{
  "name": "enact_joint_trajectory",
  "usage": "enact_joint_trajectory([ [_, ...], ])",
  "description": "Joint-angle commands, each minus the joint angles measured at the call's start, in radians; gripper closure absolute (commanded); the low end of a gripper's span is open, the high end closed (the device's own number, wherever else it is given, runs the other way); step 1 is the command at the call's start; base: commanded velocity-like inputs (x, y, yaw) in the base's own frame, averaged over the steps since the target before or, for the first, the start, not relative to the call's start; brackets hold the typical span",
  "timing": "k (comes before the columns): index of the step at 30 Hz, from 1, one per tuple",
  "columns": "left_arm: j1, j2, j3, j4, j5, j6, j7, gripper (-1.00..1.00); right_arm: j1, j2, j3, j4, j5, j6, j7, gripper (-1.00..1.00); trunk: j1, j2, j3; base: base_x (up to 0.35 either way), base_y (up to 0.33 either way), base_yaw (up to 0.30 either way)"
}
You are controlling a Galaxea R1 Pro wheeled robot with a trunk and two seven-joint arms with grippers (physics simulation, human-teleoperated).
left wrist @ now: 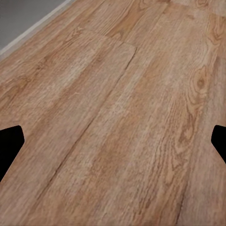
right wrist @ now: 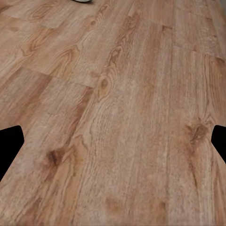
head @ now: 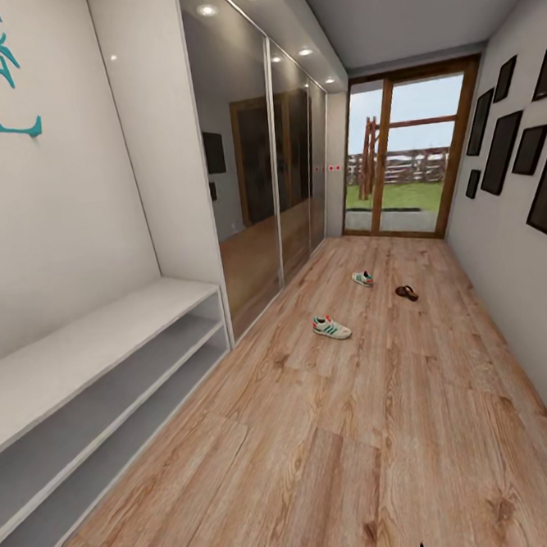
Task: Pick up the two gym shoes and the two sandals from the corridor floor and place them onto the hallstand (shoe rack) in the corridor, making sure they are on the rack and not on the floor. Arrange them so the two gym shoes are next to each other and the two sandals are next to each other.
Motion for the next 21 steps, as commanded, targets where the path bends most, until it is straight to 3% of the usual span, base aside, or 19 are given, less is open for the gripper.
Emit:
enact_joint_trajectory([
  [1,-0.001,0.000,0.008,0.001,-0.002,-0.001,-0.008,-1.00,0.000,0.000,0.009,0.000,-0.008,-0.002,-0.002,-1.00,0.004,-0.008,-0.004,0.000,0.000,0.000],
  [8,-0.009,-0.003,0.009,0.003,-0.002,0.010,-0.008,-1.00,-0.001,-0.002,0.005,-0.019,-0.009,-0.002,-0.002,-1.00,0.031,-0.057,-0.026,0.000,0.000,0.000],
  [13,-0.018,-0.007,0.010,-0.003,-0.002,0.025,-0.007,-1.00,-0.001,-0.004,0.003,-0.097,-0.009,0.002,-0.002,-1.00,0.050,-0.092,-0.042,0.000,0.000,0.000],
  [21,-0.095,-0.013,0.010,-0.006,-0.003,0.094,-0.002,-1.00,-0.002,-0.007,0.003,-0.232,-0.008,0.051,-0.003,-1.00,0.080,-0.148,-0.067,0.000,0.000,0.000],
])
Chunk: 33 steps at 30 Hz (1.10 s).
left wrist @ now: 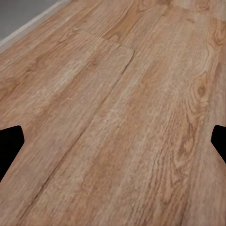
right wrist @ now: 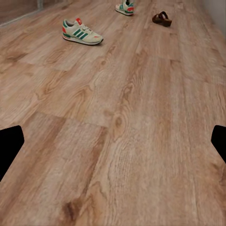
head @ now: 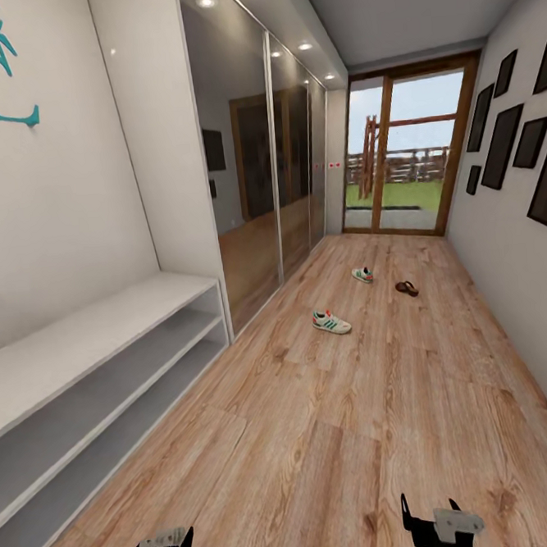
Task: Pick up the two gym shoes and the two sandals from the corridor floor and place them onto the hallstand (shoe rack) in the corridor, making sure they are on the rack and not on the floor. Arrange them so the two gym shoes are next to each other and the two sandals are next to each other.
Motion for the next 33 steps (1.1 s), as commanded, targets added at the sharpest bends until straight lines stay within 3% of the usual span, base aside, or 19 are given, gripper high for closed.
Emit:
enact_joint_trajectory([
  [1,-0.001,0.000,0.008,0.001,-0.003,-0.002,-0.008,-1.00,-0.001,-0.001,0.008,0.000,-0.009,-0.002,-0.003,-1.00,0.004,-0.008,-0.004,0.000,0.000,0.000],
  [12,-0.058,0.000,0.004,0.010,-0.011,0.056,0.057,-1.00,0.000,-0.008,0.011,-0.079,-0.007,0.118,-0.003,-1.00,0.046,-0.085,-0.039,0.000,0.000,0.000],
  [20,-0.059,0.004,0.004,0.015,-0.046,0.056,0.074,-1.00,0.000,-0.008,0.012,-0.062,-0.006,0.131,-0.004,-1.00,0.077,-0.141,-0.064,0.000,0.000,0.000],
  [33,-0.059,0.003,0.006,0.015,-0.056,0.056,0.077,-1.00,0.000,-0.002,0.013,-0.038,-0.006,0.131,-0.006,-1.00,0.126,-0.232,-0.105,0.000,0.000,0.000],
])
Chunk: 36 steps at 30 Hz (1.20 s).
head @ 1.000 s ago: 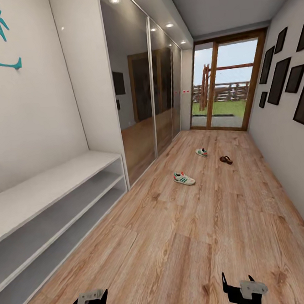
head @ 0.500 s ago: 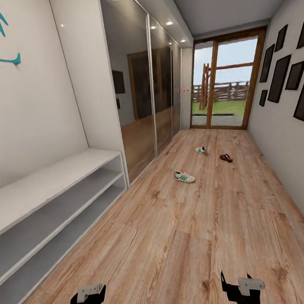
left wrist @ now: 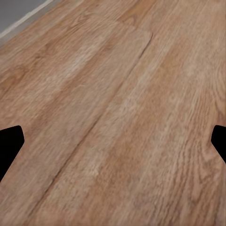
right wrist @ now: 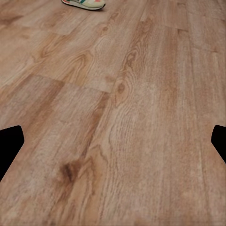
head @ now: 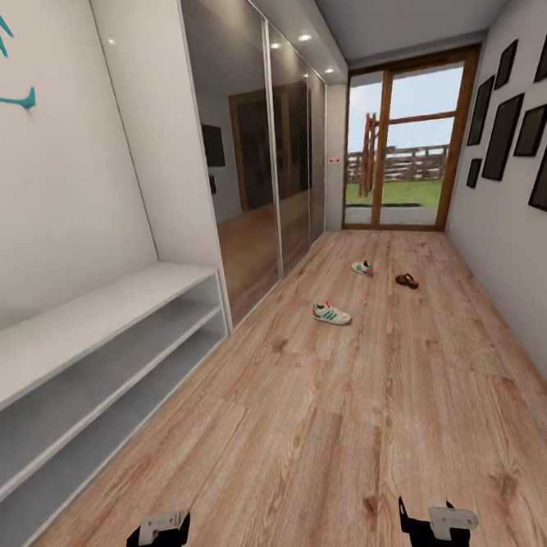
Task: Pick up the two gym shoes and the two sandals from the corridor floor and place them onto the hallstand (shoe rack) in the corridor, making sure they are on the rack and not on the floor. Arrange them so the two gym shoes are next to each other and the two sandals are next to each other.
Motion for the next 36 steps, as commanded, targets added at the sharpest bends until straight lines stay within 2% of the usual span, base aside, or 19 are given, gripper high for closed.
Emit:
enact_joint_trajectory([
  [1,-0.001,-0.001,0.009,0.001,-0.008,-0.003,-0.006,-1.00,-0.001,-0.001,0.009,0.000,-0.008,-0.003,-0.005,-1.00,0.004,-0.008,-0.004,0.000,0.000,0.000],
  [15,-0.003,-0.001,0.008,0.002,-0.008,-0.003,-0.006,-1.00,-0.001,-0.002,0.008,0.003,-0.009,-0.004,-0.006,-1.00,0.057,-0.106,-0.048,0.000,0.000,-0.037],
  [27,-0.002,-0.001,0.009,-0.008,-0.007,-0.005,-0.007,-1.00,-0.001,-0.003,0.007,0.002,-0.009,-0.004,-0.006,-1.00,0.057,-0.106,-0.048,0.008,0.000,-0.256],
  [36,-0.002,0.000,0.008,-0.011,-0.006,-0.008,-0.007,-1.00,-0.001,-0.002,0.007,0.001,-0.011,-0.004,-0.006,-1.00,0.057,-0.106,-0.048,0.208,0.000,-0.269],
])
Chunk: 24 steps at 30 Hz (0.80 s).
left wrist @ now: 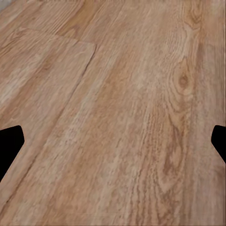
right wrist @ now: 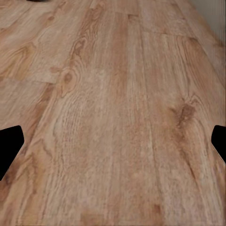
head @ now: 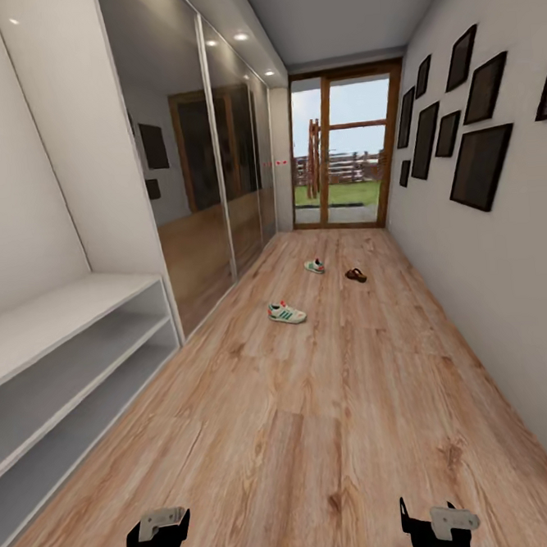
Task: Pick up the two gym shoes and the two sandals from the corridor floor and place them onto the hallstand (shoe rack) in the corridor, making sure they are on the rack and not on the floor. Arrange them so the two gym shoes are next to each other and the two sandals are next to each other.
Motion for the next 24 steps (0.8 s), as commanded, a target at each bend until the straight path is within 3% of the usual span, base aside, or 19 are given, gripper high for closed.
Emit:
enact_joint_trajectory([
  [1,0.000,-0.001,0.008,0.000,-0.007,-0.004,-0.006,-1.00,-0.001,0.000,0.009,0.000,-0.008,-0.003,-0.004,-1.00,0.000,0.000,-0.001,0.302,0.000,-0.177],
  [24,-0.002,-0.002,0.011,0.000,-0.009,-0.003,-0.006,-1.00,-0.001,-0.003,0.009,-0.003,-0.007,-0.003,-0.004,-1.00,0.000,0.000,-0.001,0.331,0.000,-0.028],
])
